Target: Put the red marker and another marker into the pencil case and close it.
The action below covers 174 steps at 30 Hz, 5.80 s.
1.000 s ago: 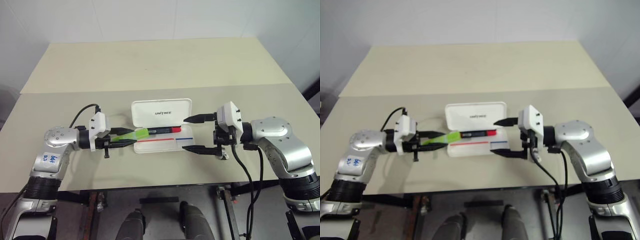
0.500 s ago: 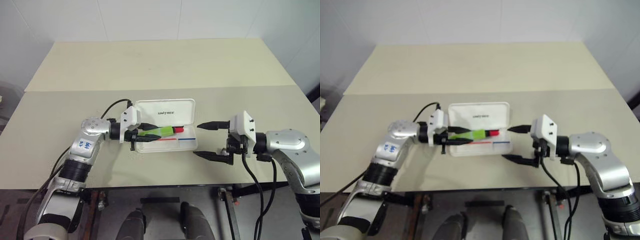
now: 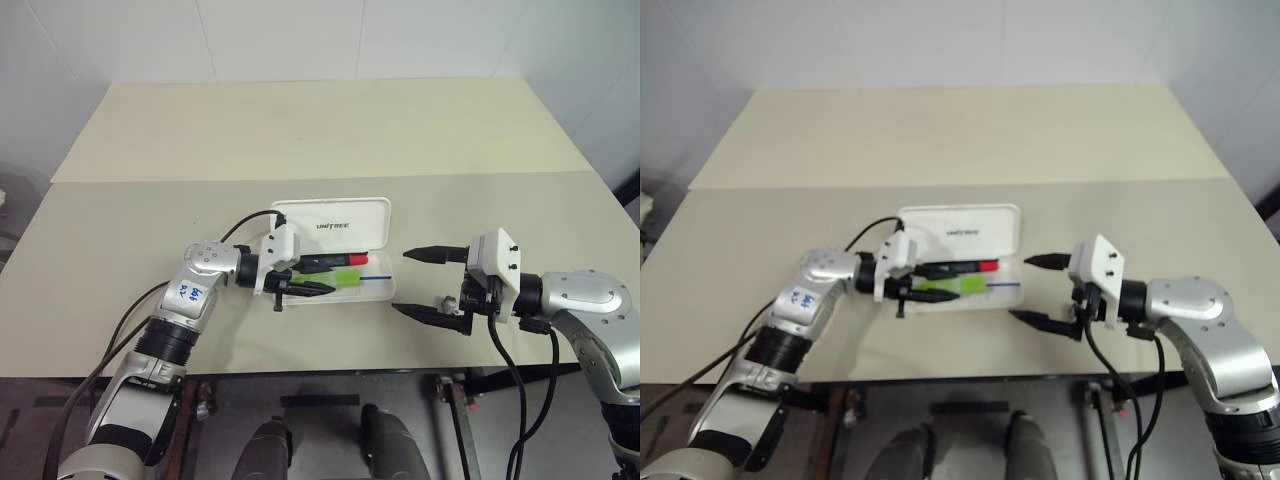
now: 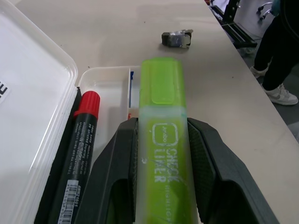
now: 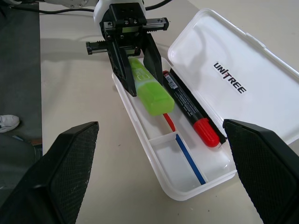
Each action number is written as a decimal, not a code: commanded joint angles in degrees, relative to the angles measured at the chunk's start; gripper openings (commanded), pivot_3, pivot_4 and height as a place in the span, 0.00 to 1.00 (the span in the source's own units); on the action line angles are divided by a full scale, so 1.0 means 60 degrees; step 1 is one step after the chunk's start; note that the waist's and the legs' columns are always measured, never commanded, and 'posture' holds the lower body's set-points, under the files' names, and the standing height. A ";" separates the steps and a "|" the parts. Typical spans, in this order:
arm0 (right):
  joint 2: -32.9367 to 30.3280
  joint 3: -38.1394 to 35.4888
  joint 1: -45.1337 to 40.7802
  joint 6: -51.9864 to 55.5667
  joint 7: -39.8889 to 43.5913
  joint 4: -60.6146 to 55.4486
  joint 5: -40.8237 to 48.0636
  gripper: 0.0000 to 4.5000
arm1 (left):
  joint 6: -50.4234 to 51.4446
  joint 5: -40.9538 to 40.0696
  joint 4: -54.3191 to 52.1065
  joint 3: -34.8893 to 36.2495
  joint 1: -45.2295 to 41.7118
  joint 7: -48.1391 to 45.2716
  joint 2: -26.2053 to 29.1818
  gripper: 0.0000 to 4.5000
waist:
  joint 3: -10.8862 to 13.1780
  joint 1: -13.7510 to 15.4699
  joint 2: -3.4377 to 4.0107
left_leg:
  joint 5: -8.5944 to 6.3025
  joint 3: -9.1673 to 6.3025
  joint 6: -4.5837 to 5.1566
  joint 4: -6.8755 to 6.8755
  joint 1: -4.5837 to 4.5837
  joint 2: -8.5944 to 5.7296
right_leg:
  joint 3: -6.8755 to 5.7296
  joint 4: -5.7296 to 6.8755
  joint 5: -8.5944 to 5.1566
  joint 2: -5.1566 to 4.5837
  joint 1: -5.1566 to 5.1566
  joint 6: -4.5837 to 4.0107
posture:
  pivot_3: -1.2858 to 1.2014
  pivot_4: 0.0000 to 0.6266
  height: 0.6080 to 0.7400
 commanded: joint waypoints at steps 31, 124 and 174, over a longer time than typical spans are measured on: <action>0.0193 -0.0462 0.0039 0.0467 -0.0849 -0.0777 0.0774 1.00 | 0.0394 -0.0534 -0.0703 0.0417 -0.0124 -0.0603 -0.0103 1.00 | 0.0001 0.0001 -0.0001 | 0.0000 -0.0001 0.0000 0.0001 -0.0004 0.0000 | 0.0000 0.0006 0.0000 0.0000 0.0002 0.0001 | 0.52 0.24 1.00; 0.3302 0.2550 -0.4976 -0.5544 0.3590 0.9460 -0.2536 0.09 | 0.0898 -0.2284 -0.4530 0.3039 0.3355 0.0367 0.2598 1.00 | 0.0006 -0.0278 -0.0007 | 0.0024 0.0016 0.0017 -0.0039 0.0022 0.0118 | 0.0008 0.0010 0.0057 0.0135 -0.0017 -0.0119 | 0.52 0.24 1.00; 0.0203 -0.0273 -0.1994 -0.3793 0.2178 0.4626 -0.1085 1.00 | -0.0266 -0.1118 -0.1563 0.4351 0.3627 0.3109 0.2198 0.00 | 0.0008 -0.0252 -0.0004 | 0.0019 0.0076 -0.0029 -0.0028 0.0070 0.0134 | 0.0058 -0.0004 0.0059 0.0145 -0.0007 -0.0119 | 0.52 0.24 1.00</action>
